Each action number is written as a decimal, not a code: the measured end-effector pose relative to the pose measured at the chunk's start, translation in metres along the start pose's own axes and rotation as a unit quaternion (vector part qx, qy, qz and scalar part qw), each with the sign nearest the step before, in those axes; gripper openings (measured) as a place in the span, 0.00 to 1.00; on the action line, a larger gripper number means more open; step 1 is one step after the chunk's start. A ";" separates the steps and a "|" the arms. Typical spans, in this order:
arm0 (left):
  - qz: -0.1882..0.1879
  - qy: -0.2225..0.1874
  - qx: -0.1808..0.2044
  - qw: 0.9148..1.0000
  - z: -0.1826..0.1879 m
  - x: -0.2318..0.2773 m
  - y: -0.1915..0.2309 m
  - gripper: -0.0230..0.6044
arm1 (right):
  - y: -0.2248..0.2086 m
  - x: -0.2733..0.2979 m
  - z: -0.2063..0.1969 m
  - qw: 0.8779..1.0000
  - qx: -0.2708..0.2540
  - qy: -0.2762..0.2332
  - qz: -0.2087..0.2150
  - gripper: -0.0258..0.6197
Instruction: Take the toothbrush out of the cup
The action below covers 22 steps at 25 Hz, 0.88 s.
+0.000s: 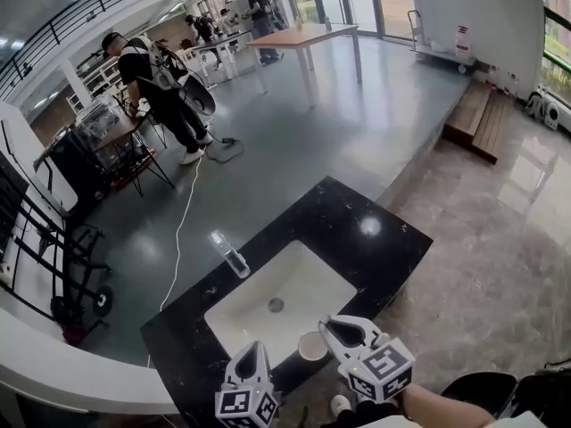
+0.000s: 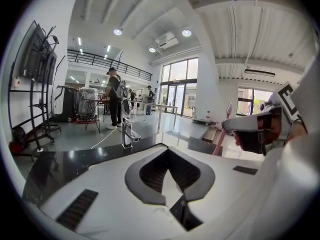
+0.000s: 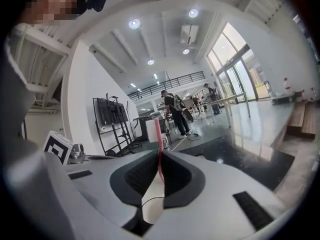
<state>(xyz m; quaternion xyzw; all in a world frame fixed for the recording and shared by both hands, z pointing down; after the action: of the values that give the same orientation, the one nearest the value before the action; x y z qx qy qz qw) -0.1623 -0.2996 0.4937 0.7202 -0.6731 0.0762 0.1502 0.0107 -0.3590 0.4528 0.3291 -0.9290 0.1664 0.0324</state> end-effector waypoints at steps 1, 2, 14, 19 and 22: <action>0.000 -0.003 0.002 1.000 0.003 -0.001 0.000 0.05 | -0.002 0.000 0.000 1.000 -0.002 0.001 -0.003 0.04; 0.001 -0.006 0.004 1.000 0.005 -0.001 0.000 0.05 | -0.003 -0.001 0.000 1.000 -0.003 0.002 -0.006 0.04; 0.003 -0.007 0.008 1.000 0.009 0.002 -0.007 0.05 | -0.016 -0.002 0.002 1.000 -0.017 -0.004 -0.021 0.04; 0.006 -0.009 -0.002 1.000 0.007 0.004 -0.008 0.05 | -0.021 -0.004 0.001 1.000 -0.006 -0.003 -0.023 0.04; 0.005 -0.009 -0.002 1.000 0.007 0.005 -0.009 0.05 | -0.022 -0.005 0.000 1.000 -0.007 -0.003 -0.024 0.04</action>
<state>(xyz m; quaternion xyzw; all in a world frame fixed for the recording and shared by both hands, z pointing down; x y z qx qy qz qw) -0.1537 -0.3060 0.4871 0.7174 -0.6778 0.0689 0.1455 0.0282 -0.3720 0.4580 0.3513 -0.9220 0.1585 0.0361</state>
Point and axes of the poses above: the fingertips, and each gripper's own axes: x forward along the fingers, y to its left, z out of its top, the point moved 3 cm from there along -x, backward along the fingers, and after that the axes turned 2 degrees about -y, right-handed, at the moved point
